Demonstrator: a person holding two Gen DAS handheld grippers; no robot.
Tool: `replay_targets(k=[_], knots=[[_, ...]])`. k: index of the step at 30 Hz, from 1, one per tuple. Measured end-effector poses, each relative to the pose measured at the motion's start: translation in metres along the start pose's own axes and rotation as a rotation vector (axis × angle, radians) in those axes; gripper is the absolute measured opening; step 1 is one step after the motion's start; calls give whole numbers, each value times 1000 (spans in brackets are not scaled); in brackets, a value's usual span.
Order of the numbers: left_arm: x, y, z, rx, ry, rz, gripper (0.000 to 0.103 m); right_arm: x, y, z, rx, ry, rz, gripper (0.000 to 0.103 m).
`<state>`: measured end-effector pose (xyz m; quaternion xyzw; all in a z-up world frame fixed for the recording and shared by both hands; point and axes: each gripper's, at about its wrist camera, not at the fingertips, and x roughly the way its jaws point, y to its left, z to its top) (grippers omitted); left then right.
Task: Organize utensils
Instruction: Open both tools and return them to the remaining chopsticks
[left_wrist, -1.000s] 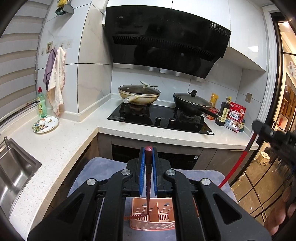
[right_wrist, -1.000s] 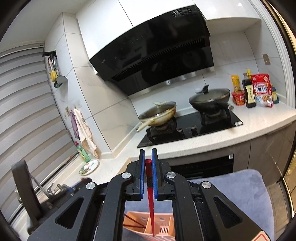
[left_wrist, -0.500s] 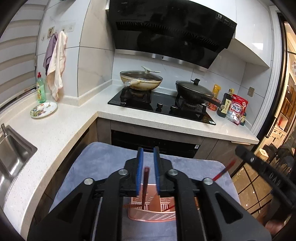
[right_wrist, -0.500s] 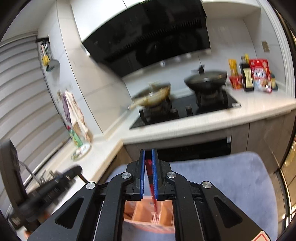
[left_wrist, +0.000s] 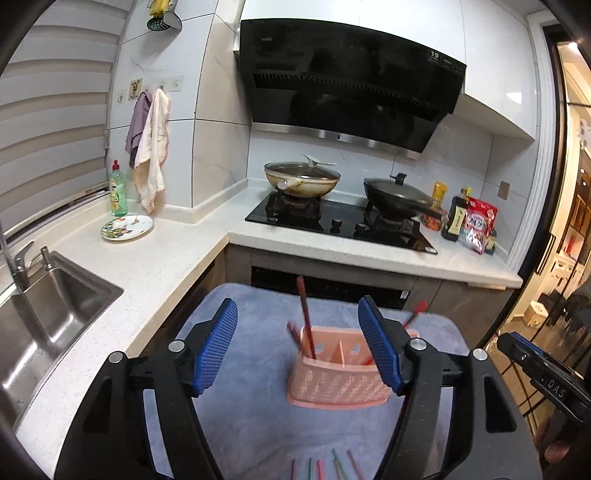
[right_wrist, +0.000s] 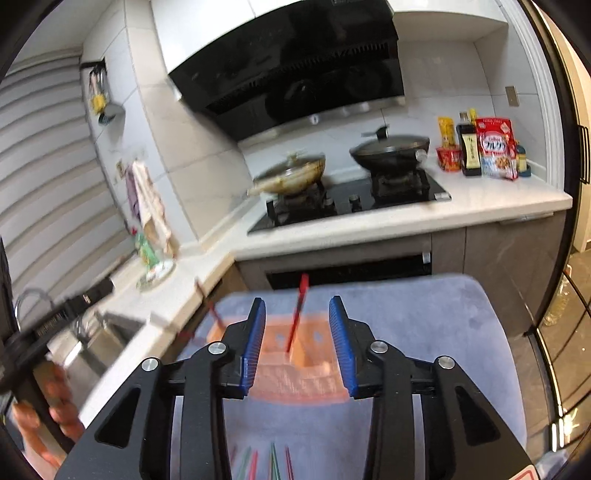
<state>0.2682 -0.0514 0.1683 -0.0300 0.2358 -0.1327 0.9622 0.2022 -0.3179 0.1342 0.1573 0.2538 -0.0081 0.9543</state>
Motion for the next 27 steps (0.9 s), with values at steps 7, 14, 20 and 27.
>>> replay_targets(k=[7,14,20,27], knots=[[-36,10,-76,29,96,47,64,-31,-7,-101,3,169,6,35],[-45,16,-153,60,238,67,64,-49,-9,-181,-31,276,-38,35],[-54,21,-205,62,325,68,64,-47,-9,-241,-48,379,-51,35],[-55,26,-240,56,401,63,64,-42,-8,-278,-53,444,-59,31]])
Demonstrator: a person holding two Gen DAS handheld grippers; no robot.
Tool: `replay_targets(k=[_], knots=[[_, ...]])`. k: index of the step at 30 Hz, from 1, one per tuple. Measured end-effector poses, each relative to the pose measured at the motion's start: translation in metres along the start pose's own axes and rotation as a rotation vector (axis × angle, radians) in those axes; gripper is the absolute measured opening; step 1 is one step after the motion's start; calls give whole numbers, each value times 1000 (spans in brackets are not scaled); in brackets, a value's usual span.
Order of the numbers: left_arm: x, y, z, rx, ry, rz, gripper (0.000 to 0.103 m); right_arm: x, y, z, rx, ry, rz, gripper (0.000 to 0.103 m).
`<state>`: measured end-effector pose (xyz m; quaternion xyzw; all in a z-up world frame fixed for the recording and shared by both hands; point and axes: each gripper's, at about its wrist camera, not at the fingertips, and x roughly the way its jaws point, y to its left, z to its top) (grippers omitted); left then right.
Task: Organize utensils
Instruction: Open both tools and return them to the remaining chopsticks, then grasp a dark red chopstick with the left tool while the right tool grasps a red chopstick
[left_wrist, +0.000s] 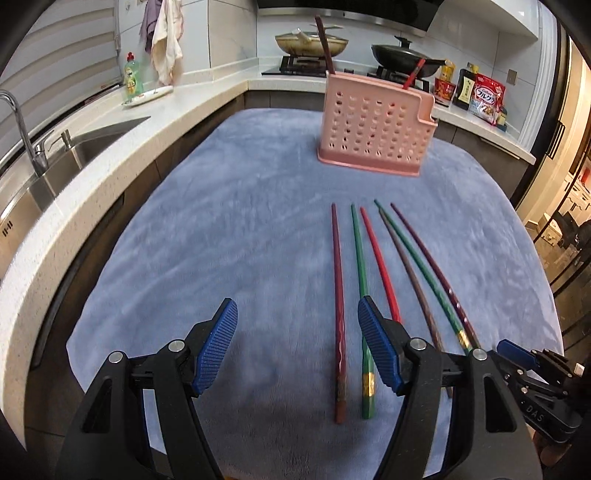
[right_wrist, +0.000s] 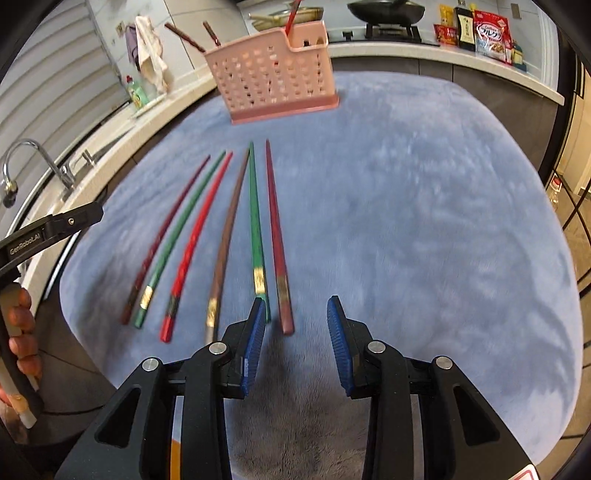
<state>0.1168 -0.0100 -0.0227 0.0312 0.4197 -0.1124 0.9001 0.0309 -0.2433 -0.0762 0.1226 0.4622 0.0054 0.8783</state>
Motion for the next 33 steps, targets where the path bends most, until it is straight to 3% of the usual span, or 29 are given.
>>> replay_targets(k=[2,14,33], knots=[[1,0,-6,1,9,2,64,4,1,-4,-5,9,-5,23],[11,-2,-24,10,58,1,64,12,-3,0,-13,8,-33,9],[29,-5,-46,-3,126,-31,61,11,-4,-2,-9,9,-40,9]])
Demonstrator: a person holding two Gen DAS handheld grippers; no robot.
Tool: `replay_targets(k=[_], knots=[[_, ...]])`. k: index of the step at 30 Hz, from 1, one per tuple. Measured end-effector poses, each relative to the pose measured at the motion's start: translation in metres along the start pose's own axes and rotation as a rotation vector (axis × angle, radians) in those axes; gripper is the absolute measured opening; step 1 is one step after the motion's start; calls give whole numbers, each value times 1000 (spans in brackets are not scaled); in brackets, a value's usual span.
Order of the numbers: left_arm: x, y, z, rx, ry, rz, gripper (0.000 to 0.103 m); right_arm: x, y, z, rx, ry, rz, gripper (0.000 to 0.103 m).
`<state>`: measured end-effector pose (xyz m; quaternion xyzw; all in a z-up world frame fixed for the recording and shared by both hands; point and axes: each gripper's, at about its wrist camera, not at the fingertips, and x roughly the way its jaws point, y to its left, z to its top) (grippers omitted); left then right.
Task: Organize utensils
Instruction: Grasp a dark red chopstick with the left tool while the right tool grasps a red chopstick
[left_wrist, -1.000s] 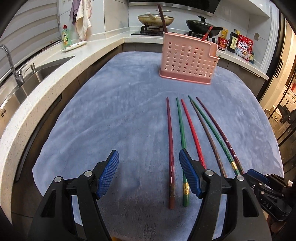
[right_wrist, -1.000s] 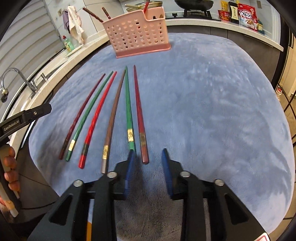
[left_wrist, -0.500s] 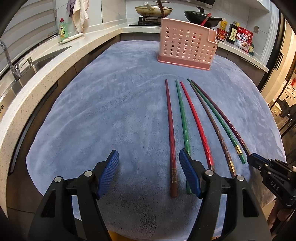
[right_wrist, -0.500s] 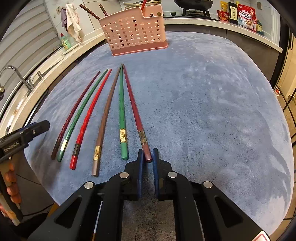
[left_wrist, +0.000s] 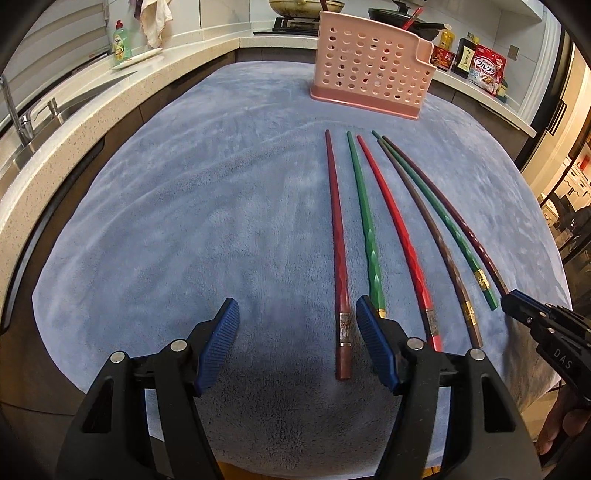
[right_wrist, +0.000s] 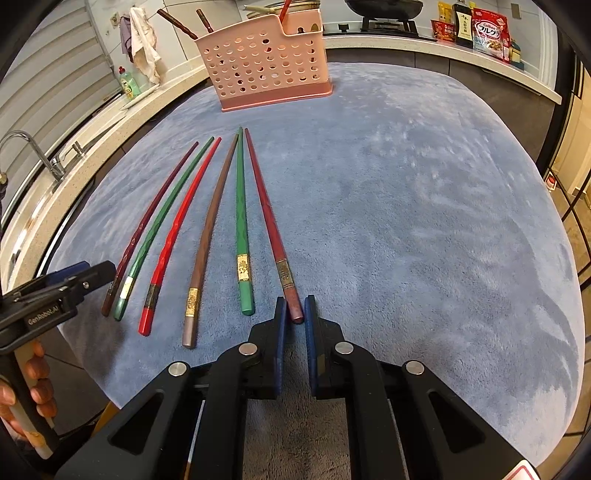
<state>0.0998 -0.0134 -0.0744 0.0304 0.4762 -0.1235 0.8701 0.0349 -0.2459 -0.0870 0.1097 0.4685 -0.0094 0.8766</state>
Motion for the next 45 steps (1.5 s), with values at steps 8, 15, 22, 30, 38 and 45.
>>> replay_targets(k=[8,15,22,30,38,45], knots=[[4,-1,-5,12,7,4,57,0,-1,0,3,-1,1,9],[4,-3,-8,26,-1,14,47,0,-1,-1,2,-1,2,9],[1,0,-7,24,-1,-23,11,-2,-1,-2,6,-3,7,9],[-10,0,-4,1,5,-61,7,-20,0,0,14,-38,25,8],[-38,0,14,-28,-39,-107,7,-56,3,21,22,-118,52,8],[-72,4,41,-57,-109,-134,7,-91,4,52,28,-208,70,8]])
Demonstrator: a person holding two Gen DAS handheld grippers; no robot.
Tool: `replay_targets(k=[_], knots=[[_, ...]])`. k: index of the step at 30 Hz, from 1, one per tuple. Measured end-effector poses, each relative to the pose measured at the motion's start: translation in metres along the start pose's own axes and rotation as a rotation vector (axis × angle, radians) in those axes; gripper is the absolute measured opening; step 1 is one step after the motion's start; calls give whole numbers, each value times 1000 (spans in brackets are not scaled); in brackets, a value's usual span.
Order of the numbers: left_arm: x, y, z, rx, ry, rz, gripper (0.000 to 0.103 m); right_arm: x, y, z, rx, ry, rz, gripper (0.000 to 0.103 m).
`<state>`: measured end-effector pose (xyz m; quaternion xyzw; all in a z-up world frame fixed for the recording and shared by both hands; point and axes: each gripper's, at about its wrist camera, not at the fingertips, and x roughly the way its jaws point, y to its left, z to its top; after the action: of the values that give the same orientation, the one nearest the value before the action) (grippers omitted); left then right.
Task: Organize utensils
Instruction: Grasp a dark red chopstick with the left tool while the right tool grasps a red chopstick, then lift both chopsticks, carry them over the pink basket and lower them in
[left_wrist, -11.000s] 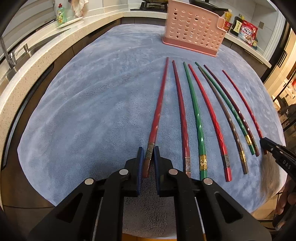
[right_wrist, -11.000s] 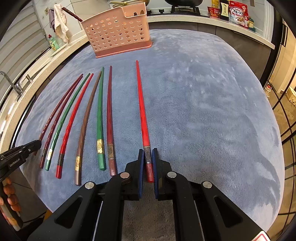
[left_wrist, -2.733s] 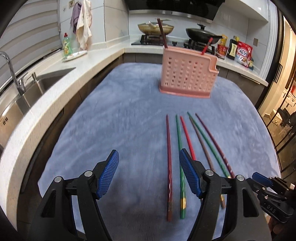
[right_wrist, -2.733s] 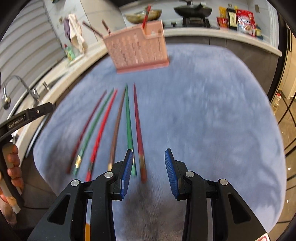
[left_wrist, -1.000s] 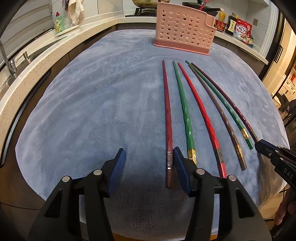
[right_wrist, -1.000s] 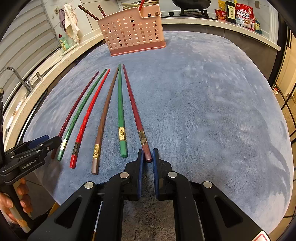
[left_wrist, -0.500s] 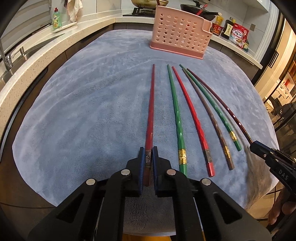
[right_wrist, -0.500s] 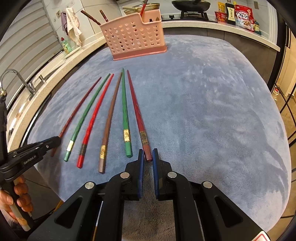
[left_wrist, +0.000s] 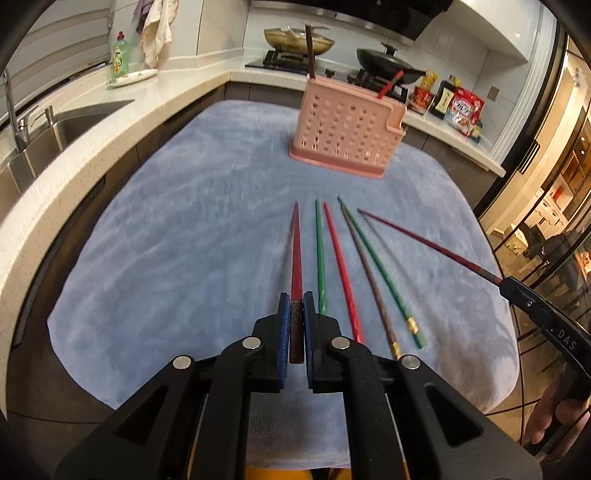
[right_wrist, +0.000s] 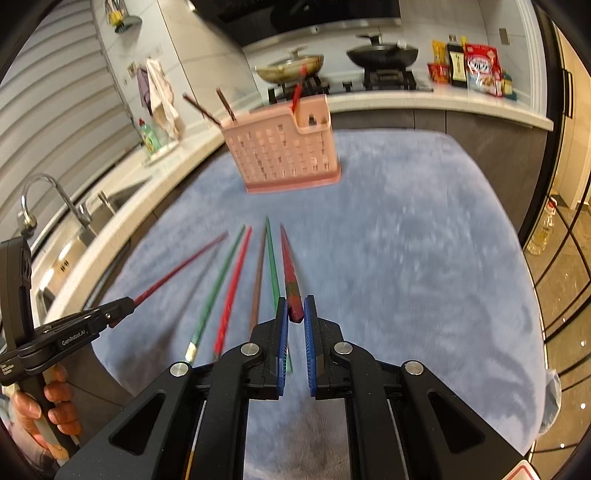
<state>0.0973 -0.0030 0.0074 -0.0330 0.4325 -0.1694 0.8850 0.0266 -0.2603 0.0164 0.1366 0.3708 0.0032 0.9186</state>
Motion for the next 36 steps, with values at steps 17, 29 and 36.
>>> replay_targets(k=[17,29,36], knots=[[-30,-14,97,40,-169,20,7,-26,-3,86,10,-171,14,8],[-41,-34,166,68,-281,14,7,-28,0,143,19,-248,63,7],[-60,-54,218,75,-388,-16,7,-43,7,201,18,-365,110,7]])
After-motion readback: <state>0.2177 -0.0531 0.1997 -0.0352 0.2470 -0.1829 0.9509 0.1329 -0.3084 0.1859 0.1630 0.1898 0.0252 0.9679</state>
